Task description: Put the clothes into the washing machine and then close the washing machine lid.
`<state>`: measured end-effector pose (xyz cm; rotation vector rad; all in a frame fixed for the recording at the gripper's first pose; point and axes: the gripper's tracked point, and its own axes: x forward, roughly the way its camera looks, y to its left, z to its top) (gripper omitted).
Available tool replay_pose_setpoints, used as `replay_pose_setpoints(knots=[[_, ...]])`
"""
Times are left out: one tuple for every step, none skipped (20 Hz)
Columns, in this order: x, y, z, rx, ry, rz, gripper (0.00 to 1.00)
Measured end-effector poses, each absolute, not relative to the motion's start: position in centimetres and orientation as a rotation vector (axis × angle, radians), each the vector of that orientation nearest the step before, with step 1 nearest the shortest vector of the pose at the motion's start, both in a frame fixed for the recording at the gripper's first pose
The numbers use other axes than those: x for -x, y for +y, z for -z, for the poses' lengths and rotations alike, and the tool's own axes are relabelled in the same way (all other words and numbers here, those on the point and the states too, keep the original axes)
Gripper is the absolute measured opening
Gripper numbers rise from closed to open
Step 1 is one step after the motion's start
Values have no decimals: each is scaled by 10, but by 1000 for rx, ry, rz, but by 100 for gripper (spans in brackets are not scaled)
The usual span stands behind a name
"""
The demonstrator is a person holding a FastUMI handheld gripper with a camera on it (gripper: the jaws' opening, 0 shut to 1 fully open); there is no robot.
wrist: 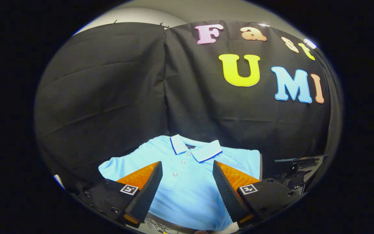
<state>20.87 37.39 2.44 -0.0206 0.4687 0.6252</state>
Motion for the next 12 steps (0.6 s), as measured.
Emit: replay_pose_setpoints(knots=[[-210, 381, -19, 28, 493, -638, 97], [-214, 389, -14, 33, 520, -649, 97], [-217, 395, -9, 43, 552, -657, 97], [-221, 400, -7, 44, 570, -659, 97], [-222, 406, -4, 39, 589, -666, 97], [-224, 411, -2, 40, 606, -667, 97], [-224, 415, 1, 51, 627, -669, 97], [-225, 418, 4, 67, 650, -671, 96], [-228, 421, 9, 81, 676, -671, 97], [-229, 423, 14, 89, 709, -671, 97], [-230, 425, 17, 91, 745, -669, 97], [-233, 424, 21, 88, 775, -663, 97]])
